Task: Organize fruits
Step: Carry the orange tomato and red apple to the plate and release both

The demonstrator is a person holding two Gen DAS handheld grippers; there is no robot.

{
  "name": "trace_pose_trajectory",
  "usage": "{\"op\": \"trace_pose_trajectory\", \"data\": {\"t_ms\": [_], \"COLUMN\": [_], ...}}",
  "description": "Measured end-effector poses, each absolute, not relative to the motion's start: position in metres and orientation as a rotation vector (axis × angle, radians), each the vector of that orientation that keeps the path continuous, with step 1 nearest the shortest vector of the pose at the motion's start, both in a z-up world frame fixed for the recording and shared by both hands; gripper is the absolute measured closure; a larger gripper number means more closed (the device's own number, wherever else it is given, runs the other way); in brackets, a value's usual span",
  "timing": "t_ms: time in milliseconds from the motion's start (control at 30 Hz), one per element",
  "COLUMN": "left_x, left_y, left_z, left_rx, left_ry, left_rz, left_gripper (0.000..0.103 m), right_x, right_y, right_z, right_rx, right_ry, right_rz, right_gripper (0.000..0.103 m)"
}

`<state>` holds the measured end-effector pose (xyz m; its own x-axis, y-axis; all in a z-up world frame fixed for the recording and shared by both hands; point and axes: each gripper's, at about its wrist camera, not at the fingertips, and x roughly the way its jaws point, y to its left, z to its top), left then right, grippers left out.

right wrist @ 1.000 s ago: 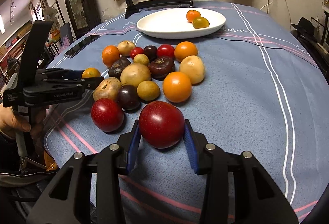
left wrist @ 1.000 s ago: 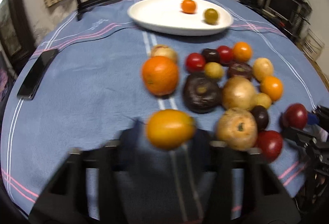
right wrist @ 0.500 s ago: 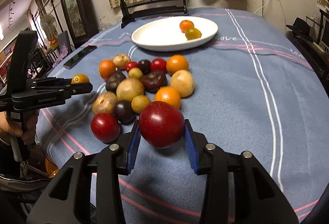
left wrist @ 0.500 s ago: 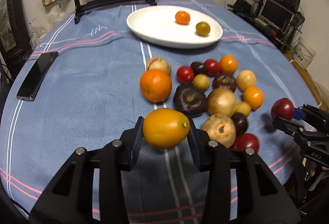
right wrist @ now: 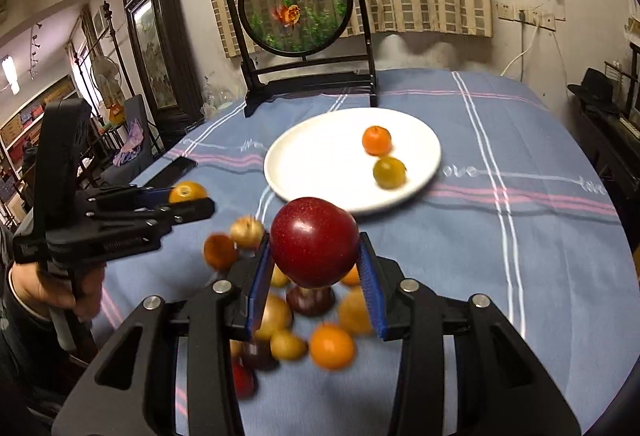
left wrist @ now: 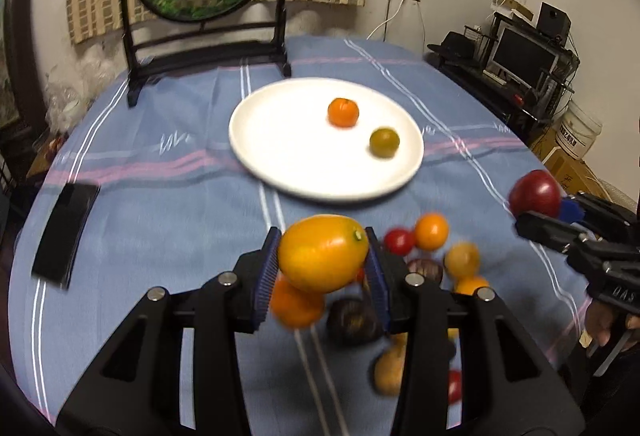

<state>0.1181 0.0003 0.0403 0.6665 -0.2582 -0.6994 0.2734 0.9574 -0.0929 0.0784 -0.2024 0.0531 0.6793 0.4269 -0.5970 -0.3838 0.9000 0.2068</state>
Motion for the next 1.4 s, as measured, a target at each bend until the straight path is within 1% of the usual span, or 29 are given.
{"op": "trace_pose_trajectory", "data": {"t_ms": [167,333,567,600,633,667,700,733,767,933,1000,1067,1300,1367,1400], "left_x": [0.17,0.216,0.261,0.265,0.266,0.266,0.266,0.263,0.261,0.245,0.233,0.219,0.178,0.167,0.162], "left_y": [-0.013,-0.022,-0.02,-0.019,-0.018,-0.017,-0.016,-0.015,-0.015,-0.009,-0.004,0.001,0.013,0.014,0.014], "left_z": [0.039,0.025,-0.015,-0.021,-0.023,-0.023,-0.021,-0.016,-0.014,-0.009,-0.005,0.001,0.016,0.021,0.023], "left_rx": [0.009,-0.015,-0.037,-0.048,-0.056,-0.069,-0.075,-0.069,-0.058,-0.059,-0.06,-0.07,-0.066,-0.076,-0.078], "left_ry": [0.813,0.862,0.947,0.964,0.969,0.963,0.948,0.916,0.899,0.889,0.875,0.857,0.831,0.824,0.819], "left_rz": [-0.305,-0.284,-0.234,-0.233,-0.236,-0.245,-0.246,-0.236,-0.23,-0.225,-0.211,-0.204,-0.17,-0.171,-0.174], "left_gripper": [0.061,0.061,0.061,0.06,0.055,0.053,0.049,0.041,0.038,0.038,0.036,0.036,0.036,0.036,0.035], "right_x": [0.134,0.181,0.22,0.225,0.226,0.226,0.226,0.225,0.224,0.222,0.22,0.216,0.196,0.181,0.174], "right_y": [-0.181,-0.17,-0.164,-0.166,-0.167,-0.169,-0.17,-0.171,-0.172,-0.177,-0.181,-0.183,-0.186,-0.188,-0.189], "right_z": [0.05,0.039,0.0,-0.006,-0.008,-0.009,-0.009,-0.007,-0.006,-0.008,-0.006,-0.003,0.01,0.018,0.02], "right_rx": [0.059,0.05,0.067,0.075,0.076,0.076,0.074,0.066,0.06,0.097,0.118,0.134,0.129,0.13,0.127], "right_ry": [0.728,0.788,0.867,0.885,0.889,0.884,0.875,0.864,0.857,0.865,0.863,0.849,0.803,0.777,0.767], "right_rz": [0.467,0.444,0.416,0.407,0.407,0.403,0.402,0.4,0.4,0.418,0.421,0.431,0.44,0.439,0.436], "right_gripper": [0.061,0.061,0.061,0.061,0.054,0.05,0.049,0.049,0.049,0.049,0.048,0.044,0.043,0.036,0.036]}}
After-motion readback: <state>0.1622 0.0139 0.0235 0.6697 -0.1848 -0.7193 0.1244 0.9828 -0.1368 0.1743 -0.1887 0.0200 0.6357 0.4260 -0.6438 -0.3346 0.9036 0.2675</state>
